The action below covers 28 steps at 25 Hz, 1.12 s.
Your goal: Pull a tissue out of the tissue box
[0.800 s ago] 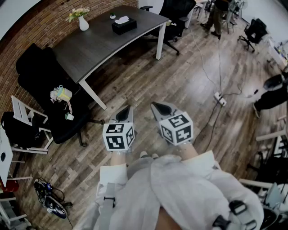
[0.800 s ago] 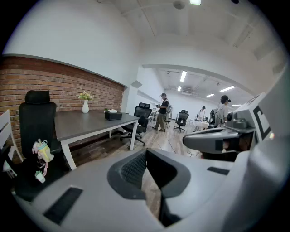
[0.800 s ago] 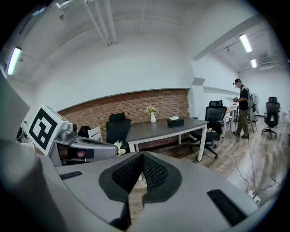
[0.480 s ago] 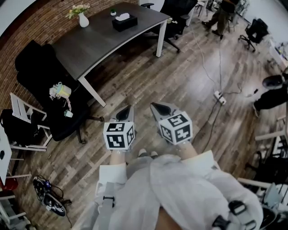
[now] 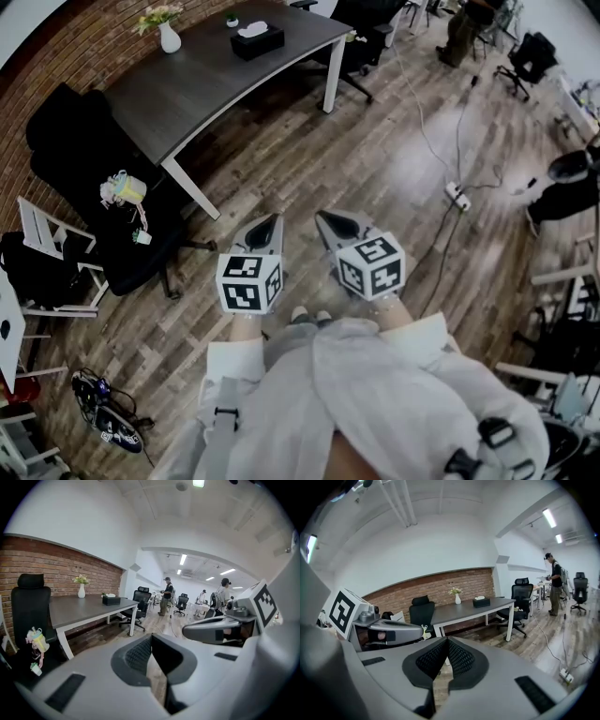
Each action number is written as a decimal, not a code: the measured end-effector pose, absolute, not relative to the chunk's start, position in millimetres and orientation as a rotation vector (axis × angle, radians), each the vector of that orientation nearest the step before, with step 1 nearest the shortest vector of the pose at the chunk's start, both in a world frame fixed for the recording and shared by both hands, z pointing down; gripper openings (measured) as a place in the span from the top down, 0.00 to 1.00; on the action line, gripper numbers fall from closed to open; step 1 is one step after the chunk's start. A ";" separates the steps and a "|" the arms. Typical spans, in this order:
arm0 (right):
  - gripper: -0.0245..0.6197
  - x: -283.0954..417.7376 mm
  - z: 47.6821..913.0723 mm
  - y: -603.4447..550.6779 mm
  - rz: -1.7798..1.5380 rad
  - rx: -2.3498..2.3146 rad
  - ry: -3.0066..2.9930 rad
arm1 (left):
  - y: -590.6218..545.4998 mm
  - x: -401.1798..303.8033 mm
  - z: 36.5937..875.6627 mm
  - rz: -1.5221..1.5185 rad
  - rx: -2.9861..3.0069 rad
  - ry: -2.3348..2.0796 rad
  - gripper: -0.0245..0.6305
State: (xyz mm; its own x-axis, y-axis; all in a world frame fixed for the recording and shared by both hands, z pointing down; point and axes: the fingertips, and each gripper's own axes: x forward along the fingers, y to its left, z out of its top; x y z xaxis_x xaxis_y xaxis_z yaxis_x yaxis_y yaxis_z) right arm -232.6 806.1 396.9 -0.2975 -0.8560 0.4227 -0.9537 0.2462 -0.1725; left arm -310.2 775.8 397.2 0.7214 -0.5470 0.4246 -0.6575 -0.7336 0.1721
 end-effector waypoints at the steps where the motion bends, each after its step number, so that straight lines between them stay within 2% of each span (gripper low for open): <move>1: 0.97 -234.1 397.8 804.8 0.585 1.697 -2.268 | 774.5 -311.9 397.1 0.498 2.621 -0.930 0.96; 10: 0.96 -246.8 411.2 798.7 0.615 1.755 -2.235 | 767.6 -329.6 413.2 0.501 2.591 -0.899 0.95; 11: 0.93 -253.7 413.9 798.3 0.623 1.738 -2.241 | 767.5 -331.1 416.4 0.505 2.582 -0.896 0.95; 12: 0.83 -260.5 416.7 797.7 0.628 1.717 -2.247 | 767.1 -332.4 419.6 0.509 2.572 -0.895 0.95; 13: 0.78 -265.9 419.2 797.3 0.632 1.697 -2.250 | 766.6 -333.6 422.5 0.511 2.564 -0.894 0.95; 16: 0.78 -268.2 422.0 793.7 0.624 1.681 -2.244 | 762.0 -336.4 427.3 0.505 2.546 -0.908 0.95; 19: 0.78 -259.2 423.3 780.2 0.624 1.701 -2.235 | 747.0 -336.2 428.7 0.503 2.533 -0.925 0.85; 28: 0.78 -227.3 419.0 694.5 0.620 1.688 -2.285 | 667.7 -322.6 421.8 0.486 2.529 -0.998 0.81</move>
